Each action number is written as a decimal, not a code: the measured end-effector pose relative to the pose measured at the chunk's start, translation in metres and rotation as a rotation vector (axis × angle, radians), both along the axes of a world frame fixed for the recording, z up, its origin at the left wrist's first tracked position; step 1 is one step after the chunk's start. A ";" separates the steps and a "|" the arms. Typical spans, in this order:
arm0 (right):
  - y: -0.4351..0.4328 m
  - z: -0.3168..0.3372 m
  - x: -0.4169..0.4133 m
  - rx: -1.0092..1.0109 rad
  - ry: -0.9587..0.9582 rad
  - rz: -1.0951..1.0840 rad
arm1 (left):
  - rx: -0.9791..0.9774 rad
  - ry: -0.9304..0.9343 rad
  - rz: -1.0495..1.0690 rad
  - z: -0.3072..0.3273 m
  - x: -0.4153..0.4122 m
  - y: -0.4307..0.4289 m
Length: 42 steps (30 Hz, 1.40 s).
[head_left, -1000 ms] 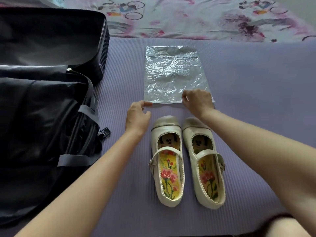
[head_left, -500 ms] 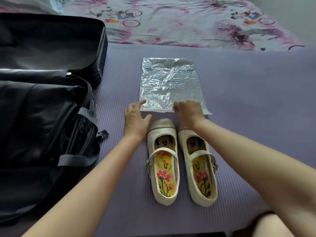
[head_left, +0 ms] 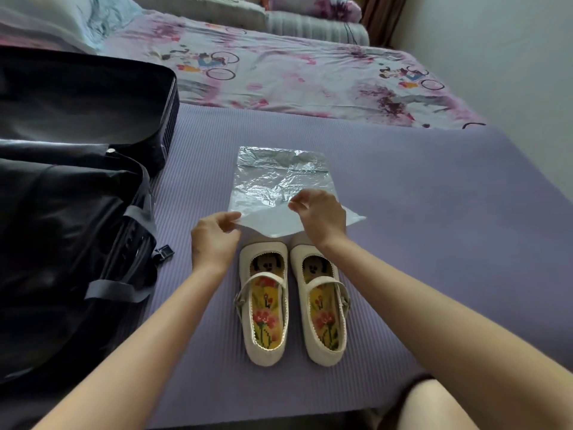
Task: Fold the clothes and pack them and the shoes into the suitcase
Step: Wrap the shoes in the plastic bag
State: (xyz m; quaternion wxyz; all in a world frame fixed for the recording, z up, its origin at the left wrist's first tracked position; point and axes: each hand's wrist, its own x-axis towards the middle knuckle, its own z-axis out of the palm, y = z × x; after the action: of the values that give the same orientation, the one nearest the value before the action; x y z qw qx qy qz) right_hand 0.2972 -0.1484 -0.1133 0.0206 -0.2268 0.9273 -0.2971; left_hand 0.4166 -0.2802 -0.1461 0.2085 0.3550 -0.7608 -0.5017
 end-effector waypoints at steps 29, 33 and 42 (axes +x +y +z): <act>-0.011 0.008 -0.021 -0.230 0.171 -0.010 | -0.579 -0.052 -0.362 0.002 -0.022 -0.014; -0.004 0.005 -0.023 -0.178 0.127 0.035 | -0.558 0.000 -0.388 0.000 -0.025 -0.014; 0.124 -0.024 0.069 -0.341 -0.135 -0.375 | -0.424 0.064 -0.333 -0.005 -0.037 0.010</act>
State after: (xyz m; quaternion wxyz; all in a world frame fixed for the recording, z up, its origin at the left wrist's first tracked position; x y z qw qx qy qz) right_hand 0.3661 -0.0248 -0.1376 -0.0115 -0.0306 0.8861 -0.4623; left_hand 0.3797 -0.2705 -0.1511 0.2165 0.1574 -0.8898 -0.3696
